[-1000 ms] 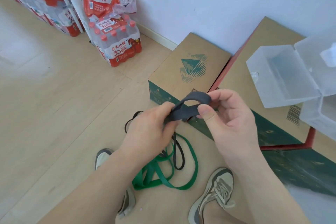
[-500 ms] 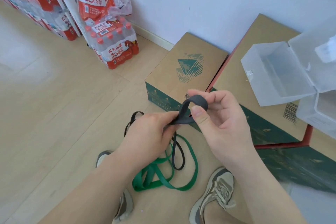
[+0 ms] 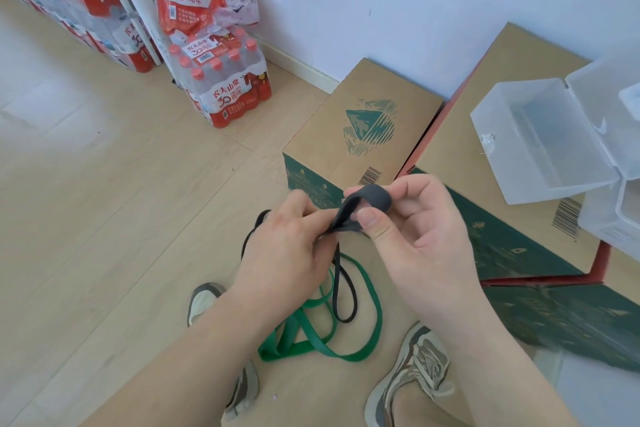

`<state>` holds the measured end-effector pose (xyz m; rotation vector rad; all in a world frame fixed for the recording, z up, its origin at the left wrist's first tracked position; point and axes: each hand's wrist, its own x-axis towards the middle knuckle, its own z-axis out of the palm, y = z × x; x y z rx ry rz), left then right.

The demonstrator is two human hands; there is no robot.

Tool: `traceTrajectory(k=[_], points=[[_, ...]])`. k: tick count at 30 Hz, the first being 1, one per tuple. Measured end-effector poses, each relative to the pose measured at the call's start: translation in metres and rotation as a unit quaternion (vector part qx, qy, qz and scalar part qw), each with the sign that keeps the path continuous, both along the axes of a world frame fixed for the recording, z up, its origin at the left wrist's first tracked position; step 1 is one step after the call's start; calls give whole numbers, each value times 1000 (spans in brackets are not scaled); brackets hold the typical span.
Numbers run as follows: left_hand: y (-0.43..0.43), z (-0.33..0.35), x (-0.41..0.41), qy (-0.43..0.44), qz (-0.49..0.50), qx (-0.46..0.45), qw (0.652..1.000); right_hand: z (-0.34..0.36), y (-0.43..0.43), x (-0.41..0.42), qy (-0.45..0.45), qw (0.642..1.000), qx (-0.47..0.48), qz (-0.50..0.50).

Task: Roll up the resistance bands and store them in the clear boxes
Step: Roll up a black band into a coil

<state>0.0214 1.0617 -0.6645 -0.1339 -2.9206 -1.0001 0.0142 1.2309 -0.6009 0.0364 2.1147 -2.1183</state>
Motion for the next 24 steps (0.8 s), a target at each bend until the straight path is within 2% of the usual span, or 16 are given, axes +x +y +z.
traceTrajectory(k=[3, 6, 10, 14, 16, 19, 21, 24], points=[[0, -1, 0, -4, -31, -27, 999, -1, -1, -3, -13, 998, -57, -25], [-1, -2, 1, -25, -78, 3, 997, -3, 1, -5, -18, 998, -42, -45], [-10, -6, -1, -34, -54, -19, 998, -8, 18, -8, 9, 996, 83, -12], [-7, -1, 0, -25, -78, -39, 996, -10, 23, -4, 85, 960, 247, 104], [-8, -1, -1, -8, -93, -13, 996, -15, 23, -3, 93, 941, 300, 124], [-11, 4, -3, 1, -108, 26, 994, -21, 29, -7, 77, 926, 357, 98], [-9, 11, 0, -12, -110, 71, 991, -21, 32, -8, 43, 933, 340, 109], [-8, 21, -1, -64, -48, 179, 981, -16, 33, -8, 5, 947, 288, 141]])
